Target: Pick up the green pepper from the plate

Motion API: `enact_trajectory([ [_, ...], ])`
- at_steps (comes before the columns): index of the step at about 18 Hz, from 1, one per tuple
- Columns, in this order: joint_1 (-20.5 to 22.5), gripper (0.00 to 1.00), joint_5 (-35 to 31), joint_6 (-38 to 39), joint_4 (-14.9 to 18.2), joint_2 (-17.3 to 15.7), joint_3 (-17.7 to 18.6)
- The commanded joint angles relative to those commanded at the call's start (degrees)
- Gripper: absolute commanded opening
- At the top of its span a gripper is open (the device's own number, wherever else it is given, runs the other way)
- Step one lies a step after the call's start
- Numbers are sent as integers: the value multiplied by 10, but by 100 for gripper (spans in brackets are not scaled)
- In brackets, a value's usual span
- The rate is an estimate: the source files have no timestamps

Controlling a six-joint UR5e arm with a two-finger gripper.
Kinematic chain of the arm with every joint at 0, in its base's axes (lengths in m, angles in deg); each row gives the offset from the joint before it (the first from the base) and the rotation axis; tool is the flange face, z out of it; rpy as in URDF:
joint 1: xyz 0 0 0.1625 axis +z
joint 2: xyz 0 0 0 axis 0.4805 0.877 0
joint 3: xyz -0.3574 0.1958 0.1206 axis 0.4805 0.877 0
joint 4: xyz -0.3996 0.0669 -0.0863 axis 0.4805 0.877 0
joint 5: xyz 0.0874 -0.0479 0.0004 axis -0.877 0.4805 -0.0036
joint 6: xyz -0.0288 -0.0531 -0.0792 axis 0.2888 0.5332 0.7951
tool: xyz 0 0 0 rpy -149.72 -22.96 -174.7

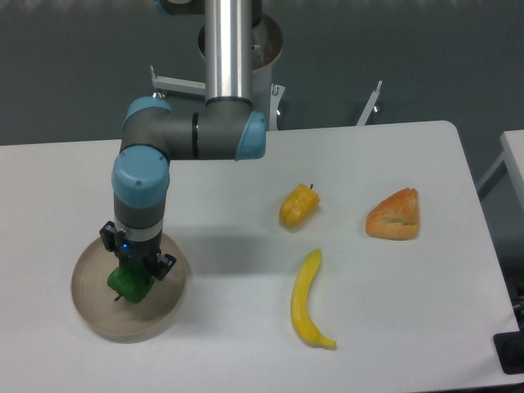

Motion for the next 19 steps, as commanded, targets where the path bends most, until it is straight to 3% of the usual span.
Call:
enact_trajectory([
  [3, 29, 43, -8, -70, 29, -18, -8],
  [12, 118, 43, -31, -268, 63, -60, -4],
  [19, 134, 43, -50, -301, 61, -60, 8],
])
